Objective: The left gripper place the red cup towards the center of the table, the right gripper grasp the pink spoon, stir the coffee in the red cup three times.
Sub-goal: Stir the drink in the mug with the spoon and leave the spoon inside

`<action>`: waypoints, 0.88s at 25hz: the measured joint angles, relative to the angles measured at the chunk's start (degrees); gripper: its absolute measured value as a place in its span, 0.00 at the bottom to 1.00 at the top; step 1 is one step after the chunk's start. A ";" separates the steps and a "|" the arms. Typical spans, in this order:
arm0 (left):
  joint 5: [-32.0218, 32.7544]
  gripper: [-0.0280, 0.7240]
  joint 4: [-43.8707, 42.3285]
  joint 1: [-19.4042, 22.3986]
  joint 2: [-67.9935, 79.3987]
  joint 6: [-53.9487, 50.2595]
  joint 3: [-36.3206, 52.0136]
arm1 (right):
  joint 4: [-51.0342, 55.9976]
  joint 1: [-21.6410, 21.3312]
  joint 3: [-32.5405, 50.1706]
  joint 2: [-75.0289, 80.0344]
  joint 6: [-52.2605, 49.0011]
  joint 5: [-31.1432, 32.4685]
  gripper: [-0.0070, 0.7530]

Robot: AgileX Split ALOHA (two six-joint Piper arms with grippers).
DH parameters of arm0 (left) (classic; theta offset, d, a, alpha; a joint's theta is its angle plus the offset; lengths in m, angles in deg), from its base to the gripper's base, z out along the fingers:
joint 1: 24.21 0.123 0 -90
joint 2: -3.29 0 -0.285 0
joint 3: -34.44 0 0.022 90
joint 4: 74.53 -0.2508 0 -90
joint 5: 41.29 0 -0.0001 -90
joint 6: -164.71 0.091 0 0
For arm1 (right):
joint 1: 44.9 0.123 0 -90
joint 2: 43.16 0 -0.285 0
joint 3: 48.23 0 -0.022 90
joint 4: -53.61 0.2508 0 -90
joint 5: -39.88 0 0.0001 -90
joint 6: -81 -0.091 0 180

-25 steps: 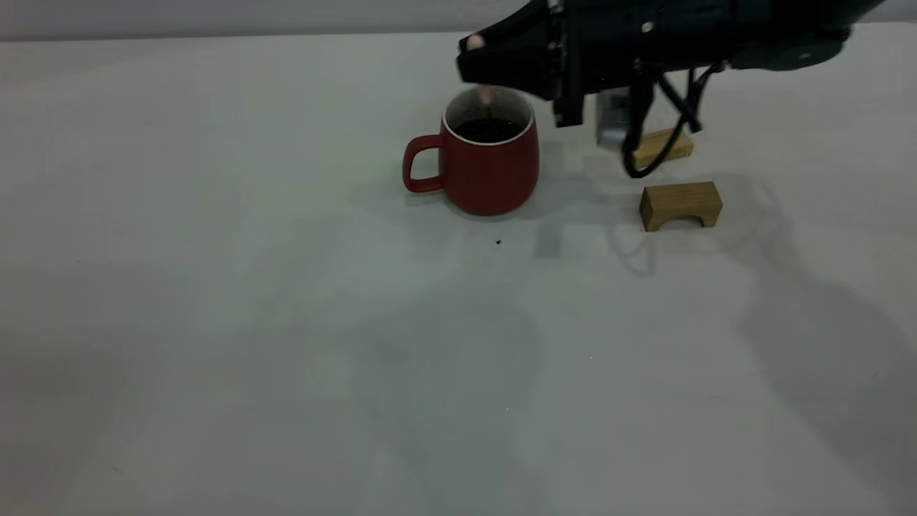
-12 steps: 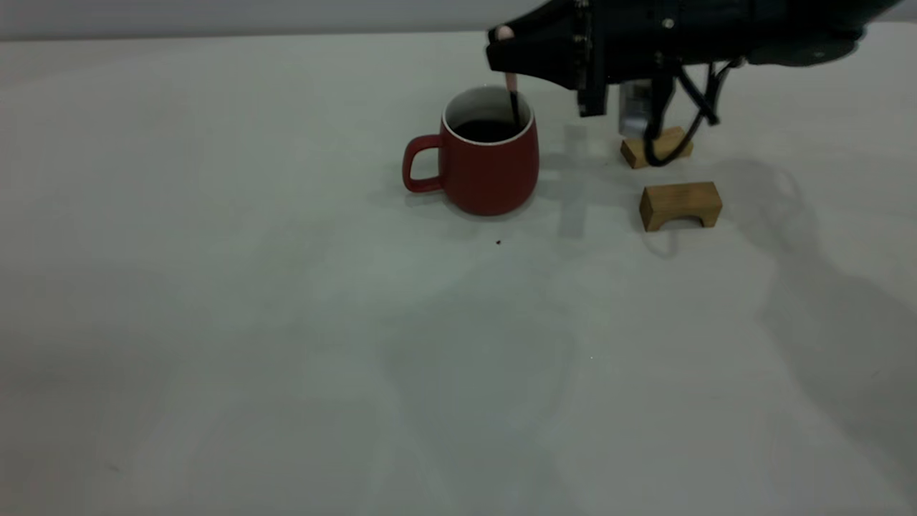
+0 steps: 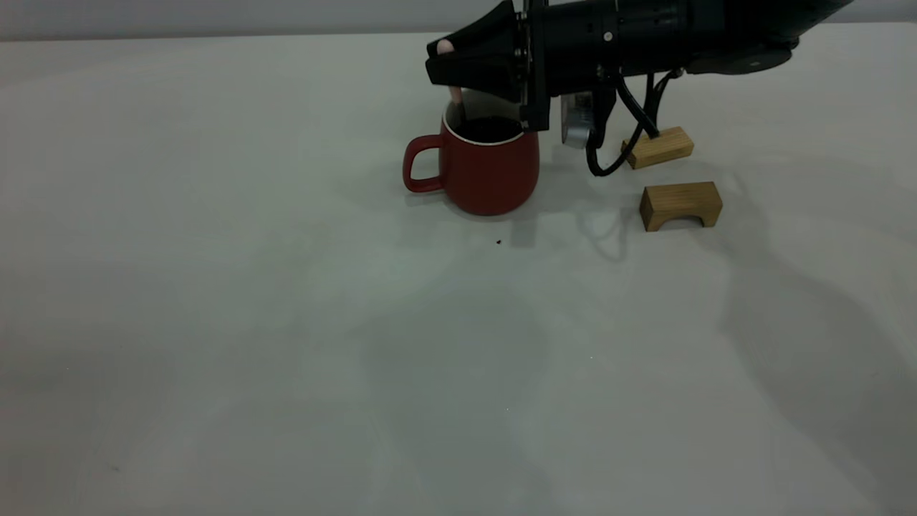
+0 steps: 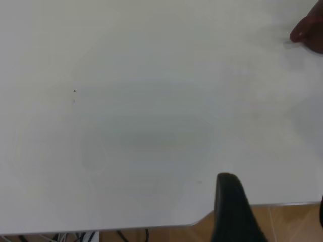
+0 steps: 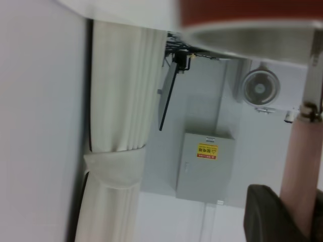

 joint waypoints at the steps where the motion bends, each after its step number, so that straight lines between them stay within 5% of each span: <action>1: 0.00 0.68 0.00 0.00 0.00 0.00 0.00 | 0.01 -0.42 -0.03 0.00 0.00 -0.05 0.16; 10: 0.00 0.68 0.00 0.00 0.00 0.00 0.00 | 0.37 -2.84 8.83 -3.75 0.27 -0.10 0.16; 17: 0.00 0.68 0.00 0.00 0.00 0.00 0.00 | 0.10 2.03 2.82 -1.69 -0.08 -0.04 0.16; 22: 0.00 0.68 0.00 0.00 0.00 0.00 0.00 | 0.02 0.11 0.49 -0.06 -0.08 0.17 0.16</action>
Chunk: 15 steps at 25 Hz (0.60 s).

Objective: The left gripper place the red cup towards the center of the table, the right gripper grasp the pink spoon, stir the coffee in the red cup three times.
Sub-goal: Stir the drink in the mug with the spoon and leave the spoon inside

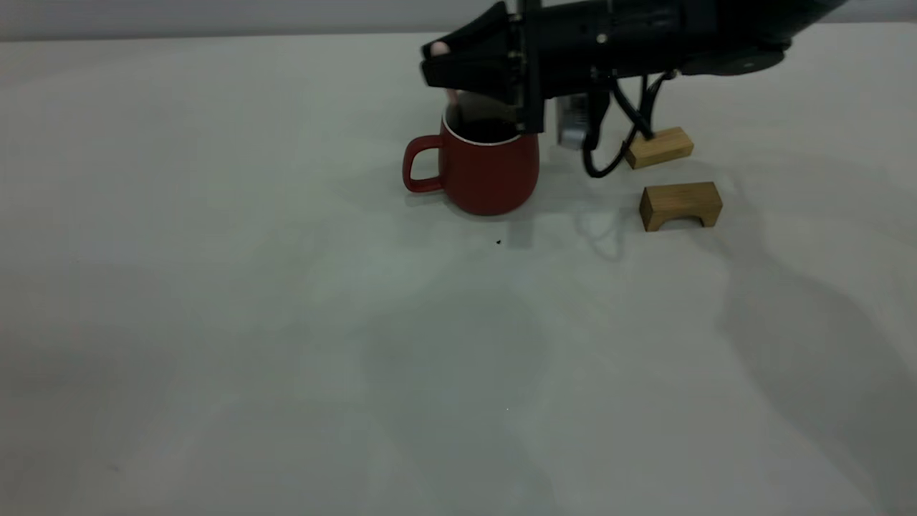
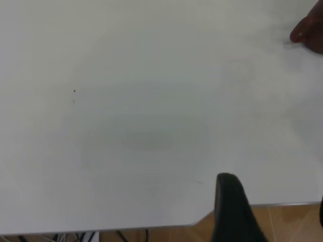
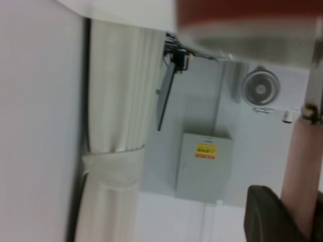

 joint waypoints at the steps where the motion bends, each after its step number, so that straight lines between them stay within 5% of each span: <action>1: 0.00 0.68 0.00 0.00 0.00 0.00 0.00 | 0.00 -0.63 0.00 0.00 0.00 0.00 0.15; 15: 0.00 0.68 0.00 0.00 0.00 0.00 0.00 | -0.33 -2.92 0.88 -0.58 0.18 -0.22 0.18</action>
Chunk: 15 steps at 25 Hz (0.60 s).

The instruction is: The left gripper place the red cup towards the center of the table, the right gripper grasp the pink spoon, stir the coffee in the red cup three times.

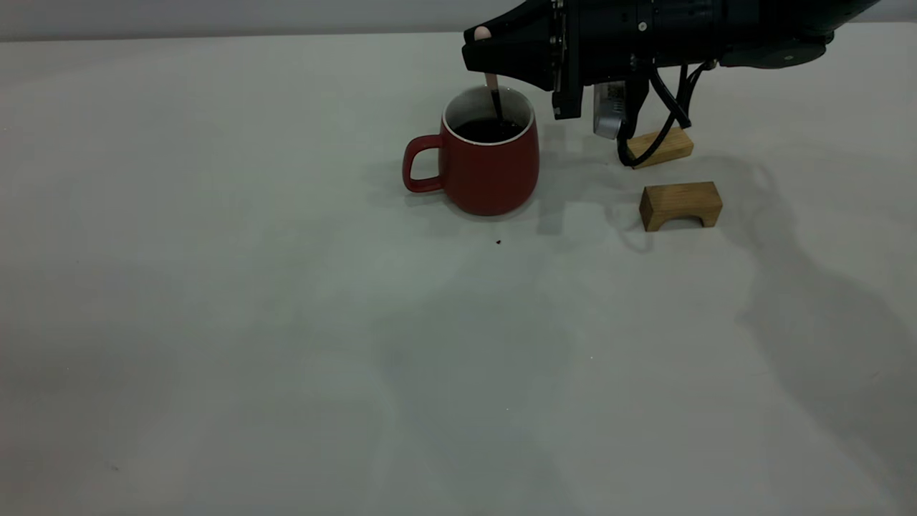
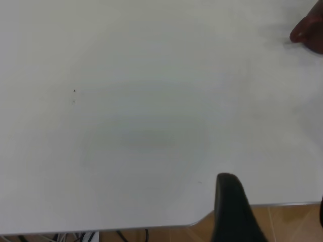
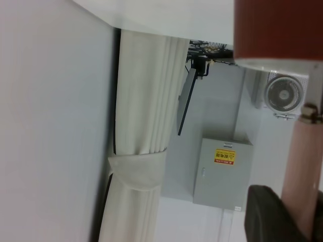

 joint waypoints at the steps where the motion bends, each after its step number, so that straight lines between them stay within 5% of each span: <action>1: 0.00 0.68 0.00 0.00 0.00 0.00 0.00 | 0.00 0.00 0.00 0.00 0.32 0.00 0.21; 9: 0.00 0.68 0.00 0.00 0.00 0.05 0.00 | -1.94 0.00 0.00 0.00 7.58 0.00 0.61; 15: 0.00 0.68 0.00 0.00 0.00 0.05 0.00 | -13.52 0.71 0.05 -2.72 9.84 0.00 0.66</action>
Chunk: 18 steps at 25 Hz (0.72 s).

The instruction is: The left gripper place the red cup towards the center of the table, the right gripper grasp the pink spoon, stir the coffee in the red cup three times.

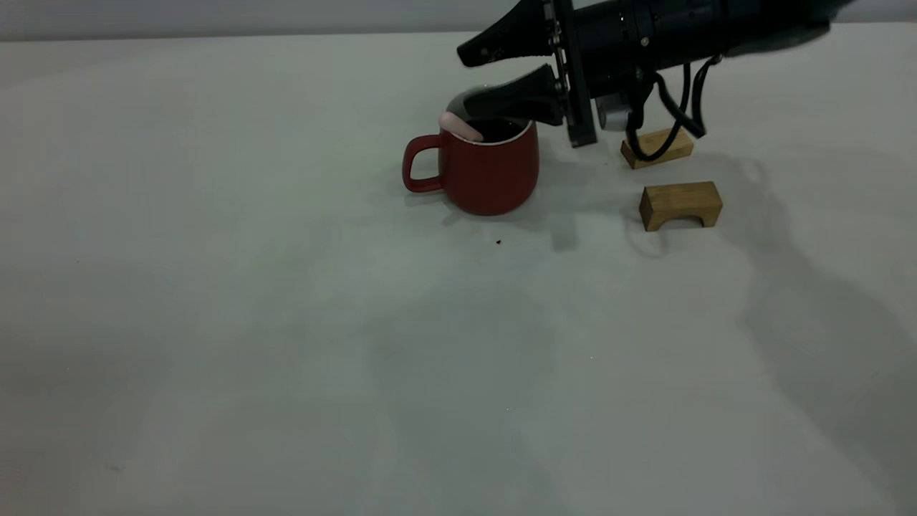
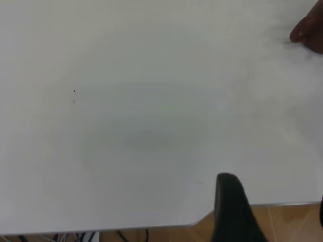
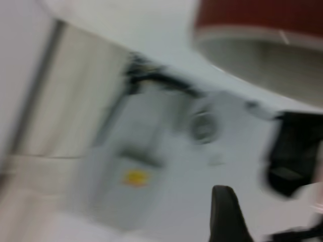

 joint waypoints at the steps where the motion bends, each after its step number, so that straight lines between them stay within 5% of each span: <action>1: 0.00 0.68 0.00 0.00 0.00 0.00 0.00 | -4.31 0.11 0.00 -1.15 0.05 0.07 0.67; 10: 0.00 0.68 0.00 0.00 0.00 0.00 0.00 | -62.38 1.51 0.12 -16.19 0.19 1.59 0.58; 18: 0.00 0.68 0.00 0.00 0.00 -0.05 0.00 | -90.86 1.51 0.35 -36.66 0.55 3.32 0.45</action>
